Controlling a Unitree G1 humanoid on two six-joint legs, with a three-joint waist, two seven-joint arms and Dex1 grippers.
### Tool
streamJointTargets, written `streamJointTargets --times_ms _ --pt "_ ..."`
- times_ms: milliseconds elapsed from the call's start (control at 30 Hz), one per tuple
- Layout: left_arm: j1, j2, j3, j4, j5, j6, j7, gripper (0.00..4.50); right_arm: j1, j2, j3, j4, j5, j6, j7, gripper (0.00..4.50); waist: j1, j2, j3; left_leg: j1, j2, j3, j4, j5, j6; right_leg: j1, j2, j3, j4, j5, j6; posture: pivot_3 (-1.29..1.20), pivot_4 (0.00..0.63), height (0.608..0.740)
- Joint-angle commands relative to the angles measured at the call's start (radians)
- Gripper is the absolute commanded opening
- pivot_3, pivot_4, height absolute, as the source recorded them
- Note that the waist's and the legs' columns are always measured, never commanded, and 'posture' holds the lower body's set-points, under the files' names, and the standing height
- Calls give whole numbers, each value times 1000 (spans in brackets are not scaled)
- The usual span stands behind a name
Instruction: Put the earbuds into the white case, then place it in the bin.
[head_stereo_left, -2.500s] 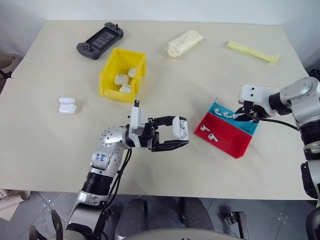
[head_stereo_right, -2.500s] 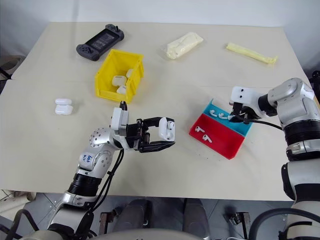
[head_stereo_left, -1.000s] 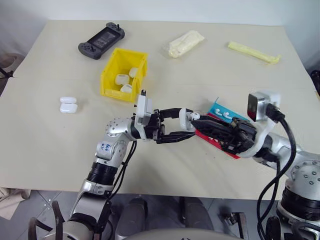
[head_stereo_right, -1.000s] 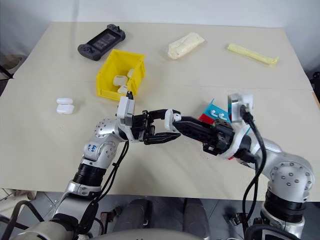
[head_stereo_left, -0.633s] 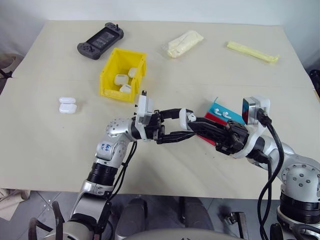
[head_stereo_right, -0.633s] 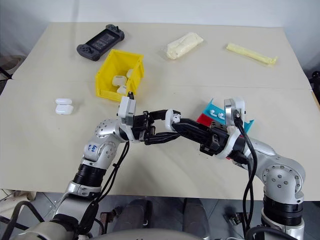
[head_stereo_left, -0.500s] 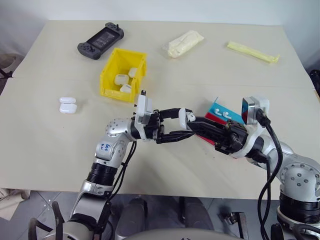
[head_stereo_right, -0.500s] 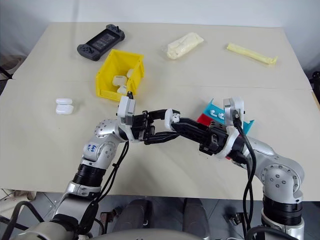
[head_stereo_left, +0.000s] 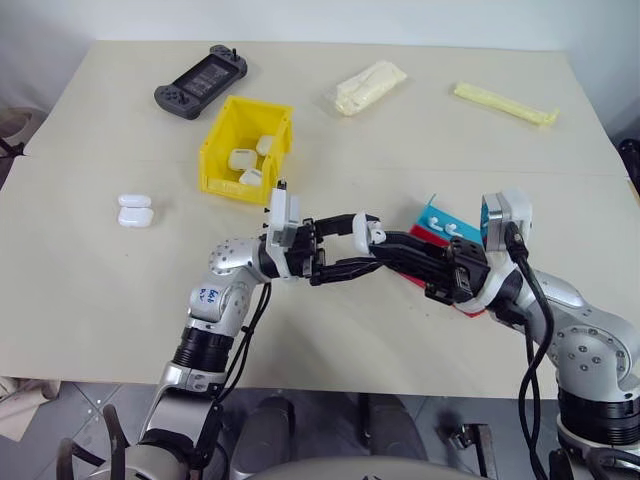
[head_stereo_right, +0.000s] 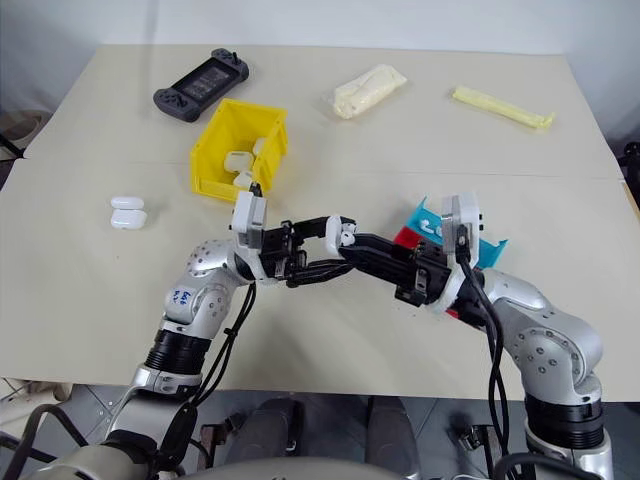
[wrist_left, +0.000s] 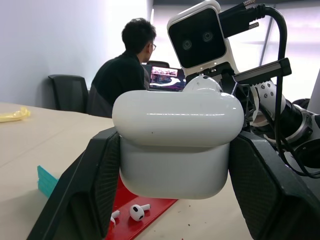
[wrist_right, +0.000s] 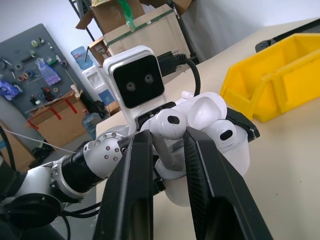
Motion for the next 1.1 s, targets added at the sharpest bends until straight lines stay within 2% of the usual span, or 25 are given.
streamJointTargets --times_ms 33,300,500,700,900,1100 --pt "-16 -24 6 -54 -41 -18 -9 2807 -3 -3 21 -1 -21 -3 -12 492 1 0 0 0 0 0 0 0 0 0 0 0 0 0 0 0 150 740" --pt "-21 -34 12 -46 -41 -24 -9 2807 -15 -24 38 2 -14 38 -28 492 0 0 0 0 0 0 0 0 0 0 0 0 0 0 0 0 150 740" --pt "-25 -40 16 -42 -41 -26 -9 2807 -21 -40 38 -13 2 47 -23 2544 1 0 0 0 0 0 0 0 0 0 0 0 0 0 0 0 150 740" --pt "-22 -41 17 -45 -40 -26 -10 2807 -11 -60 -8 -19 32 31 -22 4366 1 0 0 0 0 0 0 0 0 0 0 0 0 0 0 0 150 740" --pt "-4 -11 18 -39 -16 -30 -25 2807 87 -153 -179 -40 96 9 21 4473 20 0 0 -1 -1 0 0 0 1 1 -1 0 -1 0 0 0 150 740" --pt "6 75 14 -2 36 -62 -57 2807 297 -260 -405 -6 62 -16 125 4473 24 0 0 0 0 1 -1 0 1 1 0 0 -2 0 0 0 150 740"
